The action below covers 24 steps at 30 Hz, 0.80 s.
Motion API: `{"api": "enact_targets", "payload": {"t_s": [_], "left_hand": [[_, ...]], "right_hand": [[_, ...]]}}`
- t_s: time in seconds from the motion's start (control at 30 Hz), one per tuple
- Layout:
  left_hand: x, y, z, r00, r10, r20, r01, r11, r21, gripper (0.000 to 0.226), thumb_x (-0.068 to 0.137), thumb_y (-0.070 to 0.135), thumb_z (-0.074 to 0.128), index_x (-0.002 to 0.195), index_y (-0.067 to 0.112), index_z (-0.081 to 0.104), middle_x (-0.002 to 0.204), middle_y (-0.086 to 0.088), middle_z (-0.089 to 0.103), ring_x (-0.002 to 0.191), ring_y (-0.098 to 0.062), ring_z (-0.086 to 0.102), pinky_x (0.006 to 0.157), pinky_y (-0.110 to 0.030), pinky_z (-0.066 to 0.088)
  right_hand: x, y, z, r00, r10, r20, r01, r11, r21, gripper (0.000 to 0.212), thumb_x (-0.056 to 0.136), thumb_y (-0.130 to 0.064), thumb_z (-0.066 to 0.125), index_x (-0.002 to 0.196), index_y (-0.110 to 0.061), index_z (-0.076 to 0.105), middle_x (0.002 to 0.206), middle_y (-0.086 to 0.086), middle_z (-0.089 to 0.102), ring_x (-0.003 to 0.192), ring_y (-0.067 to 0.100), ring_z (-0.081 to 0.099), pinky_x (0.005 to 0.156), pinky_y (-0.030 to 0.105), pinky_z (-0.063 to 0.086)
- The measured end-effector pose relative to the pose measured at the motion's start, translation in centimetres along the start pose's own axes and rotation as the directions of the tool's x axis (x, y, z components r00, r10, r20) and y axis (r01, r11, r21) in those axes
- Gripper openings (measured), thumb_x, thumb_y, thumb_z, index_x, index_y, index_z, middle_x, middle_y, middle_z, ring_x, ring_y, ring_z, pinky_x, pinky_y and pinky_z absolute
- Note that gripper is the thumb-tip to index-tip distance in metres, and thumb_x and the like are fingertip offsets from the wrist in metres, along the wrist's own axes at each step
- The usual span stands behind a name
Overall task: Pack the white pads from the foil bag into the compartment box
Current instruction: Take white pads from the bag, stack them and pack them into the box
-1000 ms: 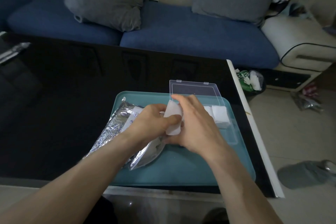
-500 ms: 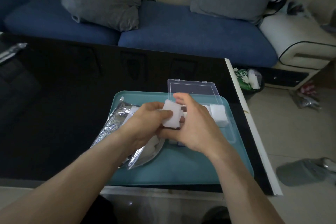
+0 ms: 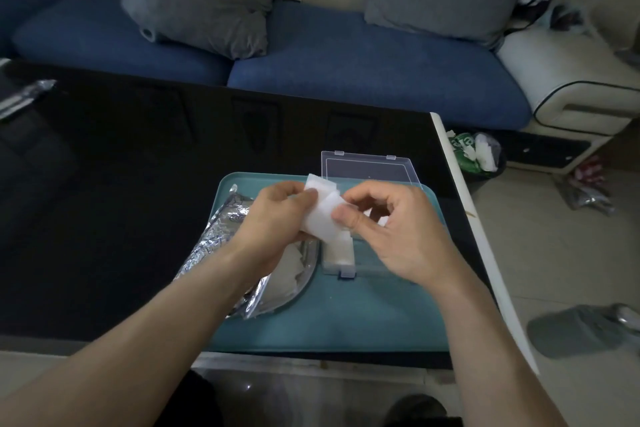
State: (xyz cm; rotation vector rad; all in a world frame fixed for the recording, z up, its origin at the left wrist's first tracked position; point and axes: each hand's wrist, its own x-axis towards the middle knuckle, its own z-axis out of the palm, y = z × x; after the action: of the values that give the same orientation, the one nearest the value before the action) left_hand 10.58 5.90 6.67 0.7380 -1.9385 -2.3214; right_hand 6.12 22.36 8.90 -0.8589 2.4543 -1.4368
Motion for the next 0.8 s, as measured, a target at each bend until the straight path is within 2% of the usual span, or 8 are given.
{"api": "enact_targets", "payload": {"t_s": [0.13, 0.2, 0.3, 0.4, 0.47, 0.63, 0.73, 0.8], "left_hand": [[-0.5, 0.1, 0.6, 0.996, 0.015, 0.093, -0.018, 0.999, 0.034, 0.021, 0.1, 0.009, 0.053, 0.108, -0.009, 0.063, 0.102, -0.033, 0.068, 0.084, -0.041, 0.069, 0.07, -0.04, 0.059], [-0.8, 0.2, 0.9, 0.989, -0.011, 0.15, 0.013, 1.0, -0.013, 0.026, 0.1, 0.008, 0.05, 0.11, -0.014, 0.059, 0.107, -0.036, 0.066, 0.098, -0.052, 0.065, 0.078, -0.048, 0.059], [-1.0, 0.4, 1.0, 0.977, -0.031, 0.209, 0.045, 0.997, -0.065, 0.034, 0.102, 0.014, 0.049, 0.112, -0.017, 0.057, 0.113, -0.038, 0.063, 0.106, -0.053, 0.062, 0.083, -0.055, 0.058], [-1.0, 0.6, 0.9, 0.957, -0.029, 0.29, 0.067, 0.991, -0.119, 0.043, 0.101, 0.023, 0.05, 0.118, -0.016, 0.055, 0.112, -0.037, 0.063, 0.097, -0.047, 0.066, 0.07, -0.044, 0.061], [-1.1, 0.6, 0.6, 0.925, -0.014, 0.379, 0.074, 0.987, -0.145, 0.047, 0.099, 0.027, 0.052, 0.121, -0.016, 0.054, 0.109, -0.037, 0.064, 0.091, -0.044, 0.067, 0.067, -0.04, 0.06], [-1.2, 1.0, -0.3, 0.827, -0.049, 0.56, 0.149, 0.98, -0.134, 0.036, 0.09, 0.028, 0.062, 0.108, -0.003, 0.061, 0.082, -0.025, 0.068, 0.071, -0.031, 0.069, 0.064, -0.033, 0.058], [-1.2, 0.9, -0.2, 0.864, -0.026, 0.503, 0.084, 0.992, -0.093, 0.032, 0.092, 0.025, 0.063, 0.107, -0.004, 0.061, 0.068, -0.015, 0.062, 0.059, -0.025, 0.059, 0.057, -0.03, 0.05], [-1.0, 1.1, -0.4, 0.943, 0.032, 0.331, -0.017, 0.999, -0.051, 0.026, 0.094, 0.025, 0.061, 0.101, -0.001, 0.059, 0.063, -0.01, 0.056, 0.054, -0.024, 0.05, 0.053, -0.032, 0.041]], "right_hand": [[-0.1, 0.1, -0.2, 0.992, 0.112, -0.057, -0.103, 0.986, 0.132, 0.016, 0.078, -0.025, 0.085, 0.088, -0.017, 0.074, 0.074, -0.003, 0.076, 0.067, 0.015, 0.073, 0.069, 0.043, 0.063], [0.1, 0.2, 0.1, 0.983, 0.169, -0.076, -0.158, 0.978, 0.135, 0.022, 0.075, -0.026, 0.087, 0.086, -0.015, 0.071, 0.071, -0.003, 0.075, 0.064, 0.014, 0.073, 0.069, 0.044, 0.063], [0.2, 0.4, 0.3, 0.97, 0.19, -0.152, -0.184, 0.982, 0.052, 0.029, 0.069, -0.033, 0.091, 0.083, -0.02, 0.069, 0.068, -0.005, 0.072, 0.058, 0.007, 0.066, 0.066, 0.04, 0.061], [0.4, 0.8, 0.2, 0.962, 0.169, -0.214, -0.182, 0.982, -0.043, 0.036, 0.068, -0.038, 0.091, 0.093, -0.026, 0.069, 0.077, -0.009, 0.065, 0.063, 0.005, 0.055, 0.063, 0.022, 0.053], [0.4, 0.8, 0.2, 0.977, 0.147, -0.154, -0.15, 0.989, -0.007, 0.032, 0.07, -0.037, 0.09, 0.094, -0.029, 0.071, 0.081, -0.01, 0.066, 0.066, 0.007, 0.056, 0.06, 0.018, 0.049], [0.6, 0.3, 0.8, 0.998, 0.035, -0.047, -0.024, 0.977, 0.211, 0.017, 0.073, -0.022, 0.088, 0.079, -0.032, 0.076, 0.077, 0.005, 0.073, 0.074, 0.035, 0.065, 0.067, 0.048, 0.056], [0.6, 0.2, 1.4, 0.997, 0.078, -0.017, -0.071, 0.963, 0.259, 0.024, 0.076, -0.021, 0.087, 0.093, -0.031, 0.075, 0.086, 0.003, 0.073, 0.075, 0.025, 0.066, 0.072, 0.04, 0.056], [0.7, 0.5, 1.3, 0.99, 0.143, 0.009, -0.141, 0.955, 0.26, 0.034, 0.077, -0.024, 0.086, 0.107, -0.028, 0.071, 0.095, 0.002, 0.069, 0.081, 0.017, 0.067, 0.076, 0.032, 0.056]]}}
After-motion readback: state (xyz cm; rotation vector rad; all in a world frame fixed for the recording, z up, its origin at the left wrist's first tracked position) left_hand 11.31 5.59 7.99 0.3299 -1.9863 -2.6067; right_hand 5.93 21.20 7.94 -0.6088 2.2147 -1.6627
